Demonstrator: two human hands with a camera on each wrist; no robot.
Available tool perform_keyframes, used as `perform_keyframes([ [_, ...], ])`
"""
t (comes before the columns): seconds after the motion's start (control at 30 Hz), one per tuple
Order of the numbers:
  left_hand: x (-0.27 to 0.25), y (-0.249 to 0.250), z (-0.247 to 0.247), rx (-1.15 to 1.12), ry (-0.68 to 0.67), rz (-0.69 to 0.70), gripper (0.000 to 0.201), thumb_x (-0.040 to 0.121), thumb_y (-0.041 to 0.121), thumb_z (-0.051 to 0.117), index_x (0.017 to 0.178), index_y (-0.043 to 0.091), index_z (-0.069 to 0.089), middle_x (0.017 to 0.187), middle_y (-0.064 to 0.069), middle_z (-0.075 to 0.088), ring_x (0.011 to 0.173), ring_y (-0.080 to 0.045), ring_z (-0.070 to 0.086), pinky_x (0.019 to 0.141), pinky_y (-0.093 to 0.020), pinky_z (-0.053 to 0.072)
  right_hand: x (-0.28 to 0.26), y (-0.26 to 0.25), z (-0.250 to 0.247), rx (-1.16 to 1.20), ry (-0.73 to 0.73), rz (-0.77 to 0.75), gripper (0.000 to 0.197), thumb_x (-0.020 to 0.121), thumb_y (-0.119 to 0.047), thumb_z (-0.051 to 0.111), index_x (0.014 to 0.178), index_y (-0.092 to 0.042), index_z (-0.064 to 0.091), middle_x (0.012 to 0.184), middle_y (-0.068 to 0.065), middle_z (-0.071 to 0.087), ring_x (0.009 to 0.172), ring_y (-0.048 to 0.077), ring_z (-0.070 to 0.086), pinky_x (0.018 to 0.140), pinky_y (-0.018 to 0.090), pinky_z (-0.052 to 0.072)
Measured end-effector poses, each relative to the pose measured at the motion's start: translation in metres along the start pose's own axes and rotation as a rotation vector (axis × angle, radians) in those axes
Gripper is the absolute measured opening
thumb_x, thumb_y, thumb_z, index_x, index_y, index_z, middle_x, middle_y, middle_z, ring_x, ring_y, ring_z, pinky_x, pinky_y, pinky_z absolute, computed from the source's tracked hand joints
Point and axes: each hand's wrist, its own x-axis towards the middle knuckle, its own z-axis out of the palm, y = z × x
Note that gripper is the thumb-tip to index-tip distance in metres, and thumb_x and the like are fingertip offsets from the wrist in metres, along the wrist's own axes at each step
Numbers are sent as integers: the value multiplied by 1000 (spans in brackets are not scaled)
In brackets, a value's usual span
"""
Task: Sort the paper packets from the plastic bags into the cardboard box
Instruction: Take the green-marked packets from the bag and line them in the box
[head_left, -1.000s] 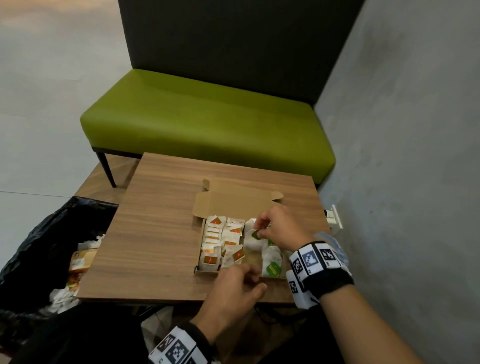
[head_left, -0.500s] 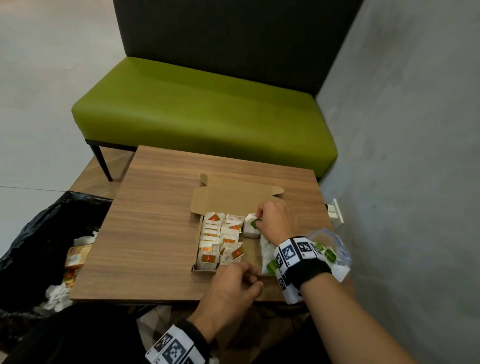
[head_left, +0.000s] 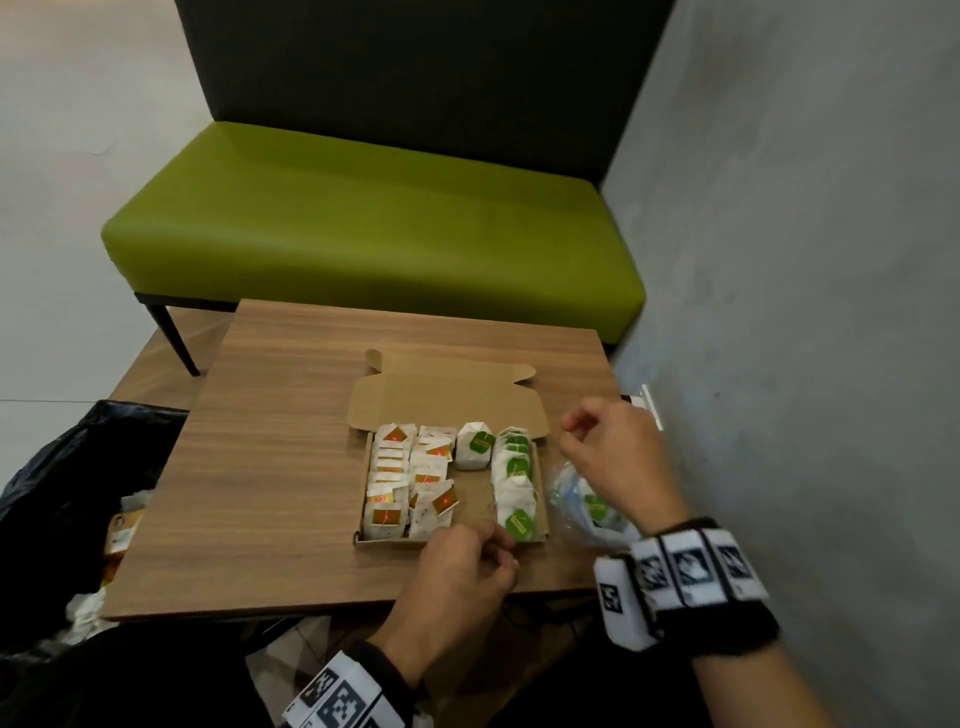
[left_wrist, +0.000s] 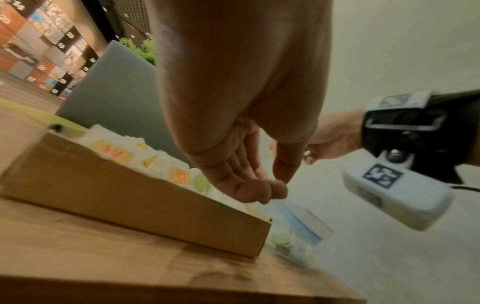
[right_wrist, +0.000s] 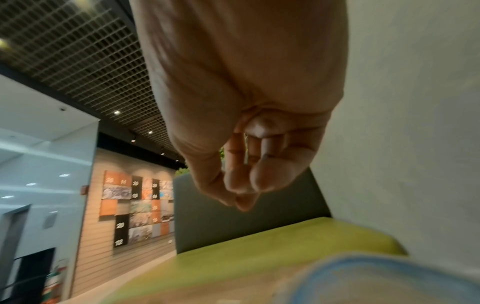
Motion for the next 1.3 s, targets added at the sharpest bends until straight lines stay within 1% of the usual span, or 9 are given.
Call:
perform_keyframes([
  [0.13, 15, 25, 21, 210, -18, 164, 29, 93, 26, 62, 122, 30, 60, 112, 15, 62, 79, 4, 53, 72, -7, 41, -26, 53, -33, -69, -79, 114, 10, 87, -16, 70, 85, -26, 70, 85, -10, 67, 77, 5, 60, 57, 15, 35],
  [0.27, 34, 49, 45, 514, -104, 416, 57, 92, 16, 56, 145, 25, 38, 151, 5, 40, 116, -18, 56, 97, -31, 47, -27, 90, -21, -79, -238, 107, 17, 89, -12, 65, 100, -19, 77, 98, -5, 72, 94, 7, 63, 80, 19, 44],
  [0.37, 46, 59, 58, 791, -110, 454, 64, 96, 22, 51, 153, 24, 23, 154, 3, 32, 113, -30, 60, 79, -42, 52, -20, 105, -1, -115, -233, 115, 15, 88, -21, 67, 99, -25, 76, 100, -3, 74, 98, 15, 67, 88, 34, 54],
  [0.43, 52, 57, 62, 929, -97, 432, 51, 98, 24, 50, 145, 20, 33, 144, -1, 40, 103, -30, 63, 64, -39, 44, -15, 112, 10, -168, -213, 126, 14, 88, -30, 66, 98, -28, 74, 99, -2, 73, 97, 18, 67, 86, 40, 56],
  [0.5, 52, 51, 63, 991, -110, 414, 39, 96, 21, 52, 134, 16, 46, 134, -3, 45, 99, -29, 64, 63, -39, 46, -12, 113, 13, -304, -179, 145, 17, 89, -37, 62, 100, -28, 72, 99, -2, 71, 93, 20, 67, 82, 39, 56],
  [0.63, 50, 42, 65, 947, -149, 399, 39, 94, 20, 55, 132, 13, 50, 130, -5, 44, 111, -28, 52, 79, -44, 55, -9, 103, 16, -386, -100, 120, 18, 89, -36, 65, 104, -26, 69, 101, 1, 70, 94, 23, 67, 77, 33, 52],
  [0.9, 45, 38, 71, 874, -118, 423, 34, 97, 23, 51, 129, 13, 51, 128, -4, 46, 111, -25, 50, 80, -39, 51, 3, 88, 36, -519, -162, 127, 29, 88, -34, 68, 113, -19, 63, 118, 5, 66, 114, 27, 61, 84, 35, 46],
  [1.17, 49, 36, 69, 806, -106, 432, 36, 96, 23, 52, 130, 13, 52, 131, -4, 47, 113, -24, 50, 86, -37, 50, -7, 93, 32, -323, -98, 157, 13, 83, -31, 73, 95, -25, 72, 99, -1, 70, 96, 23, 66, 74, 31, 50],
  [1.3, 54, 35, 67, 729, -96, 456, 44, 93, 19, 54, 136, 10, 50, 135, -3, 49, 117, -24, 51, 95, -37, 50, -17, 107, 17, -65, -109, 158, 20, 79, -34, 80, 67, -29, 64, 68, -12, 56, 70, 11, 58, 60, 26, 40],
])
